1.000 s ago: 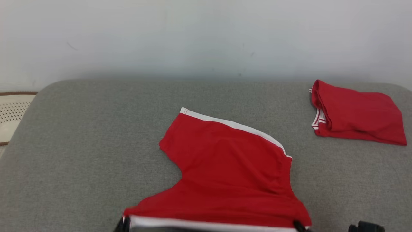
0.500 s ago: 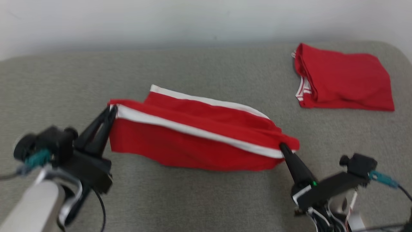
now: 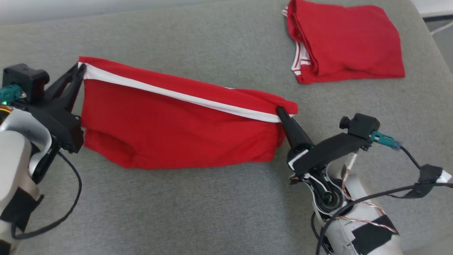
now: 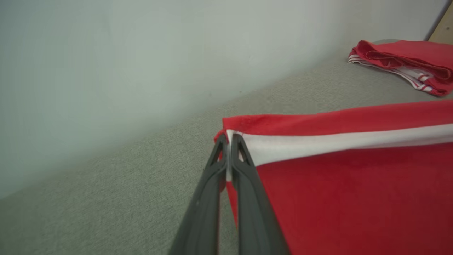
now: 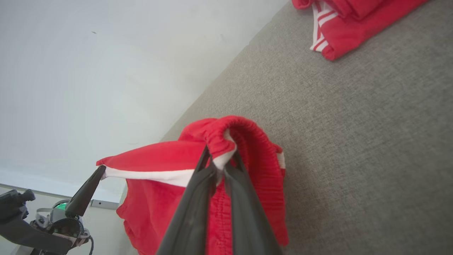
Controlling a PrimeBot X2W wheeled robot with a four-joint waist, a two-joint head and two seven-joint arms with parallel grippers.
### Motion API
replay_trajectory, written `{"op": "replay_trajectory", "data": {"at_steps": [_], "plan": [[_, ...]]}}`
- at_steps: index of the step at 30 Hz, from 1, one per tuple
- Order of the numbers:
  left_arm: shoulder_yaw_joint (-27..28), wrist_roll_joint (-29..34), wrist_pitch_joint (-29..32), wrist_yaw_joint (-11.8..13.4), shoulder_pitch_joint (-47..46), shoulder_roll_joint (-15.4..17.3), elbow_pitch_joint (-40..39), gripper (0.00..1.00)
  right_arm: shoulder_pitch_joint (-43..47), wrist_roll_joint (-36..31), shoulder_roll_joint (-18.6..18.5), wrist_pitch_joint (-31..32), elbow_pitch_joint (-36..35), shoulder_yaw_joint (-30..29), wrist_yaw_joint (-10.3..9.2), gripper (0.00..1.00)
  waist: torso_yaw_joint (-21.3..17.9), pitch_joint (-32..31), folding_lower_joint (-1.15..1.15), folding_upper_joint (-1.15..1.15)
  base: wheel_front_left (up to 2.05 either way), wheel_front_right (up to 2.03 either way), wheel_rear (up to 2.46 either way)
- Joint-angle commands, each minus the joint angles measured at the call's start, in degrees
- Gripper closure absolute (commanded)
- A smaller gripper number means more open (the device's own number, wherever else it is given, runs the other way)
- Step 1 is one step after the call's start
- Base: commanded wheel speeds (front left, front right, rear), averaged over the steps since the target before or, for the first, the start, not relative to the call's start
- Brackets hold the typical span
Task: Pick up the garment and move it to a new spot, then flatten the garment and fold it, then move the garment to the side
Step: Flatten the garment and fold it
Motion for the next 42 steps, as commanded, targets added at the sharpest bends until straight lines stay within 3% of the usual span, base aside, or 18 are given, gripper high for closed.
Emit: {"op": "replay_trajectory", "data": {"at_steps": [1,8,10,11,12,16,25,36,42], "plan": [[-0.4,0.1,-0.2,-0.2,-1.4,0.0,2.7,1.0,-1.5,1.2,0.0,-1.7,1.4,0.9,0.03,1.0,-3.0,3.0,-0.02,-0.02,0.0,0.0,0.0],[-3.1,-0.1,-1.8,-0.6,-5.1,-0.3,12.0,1.0,-5.3,5.2,0.0,-6.1,7.0,7.0,0.03,1.0,-3.7,3.5,-0.02,-0.02,0.0,0.0,0.0],[-3.8,-0.3,-2.9,-0.7,-5.6,-0.7,13.5,1.0,-5.9,5.8,0.0,-7.2,7.9,8.4,0.03,0.33,-3.5,3.3,-0.02,-0.02,0.0,0.0,0.0],[-4.1,-0.3,-3.7,-0.8,-5.9,-0.9,14.1,0.55,-6.1,6.2,0.0,-7.6,8.5,9.0,0.03,0.0,-3.3,3.1,-0.02,-0.02,0.0,0.0,0.0],[-4.4,-0.2,-4.4,-0.8,-6.0,-1.3,14.6,0.0,-6.4,6.2,0.0,-8.0,8.8,9.5,0.03,0.0,-3.0,2.9,-0.02,-0.02,0.0,0.0,0.0],[-5.5,-0.7,-6.8,-0.8,-5.8,-2.7,16.4,0.0,-6.3,5.7,-0.1,-10.1,9.0,10.0,0.03,0.0,-1.8,1.4,-0.02,-0.02,0.0,0.0,0.0],[-4.8,-2.8,-12.6,-0.4,-2.3,-4.2,16.2,0.0,-2.1,-0.1,-4.8,-15.3,6.0,9.8,0.03,0.0,0.4,-3.0,-0.02,-0.02,0.0,0.0,0.0],[0.0,-3.9,-15.1,5.9,8.9,-5.1,4.3,0.0,7.4,-12.0,-8.1,-20.2,-2.0,2.6,0.03,0.0,2.5,-7.6,-0.02,-0.02,0.0,0.0,0.0],[1.8,-3.3,-15.2,8.7,14.6,-5.9,-3.4,0.0,14.6,-23.4,-5.7,-21.4,-8.5,-3.2,0.03,0.0,3.6,-8.3,-0.02,-0.02,0.0,0.0,0.0]]}}
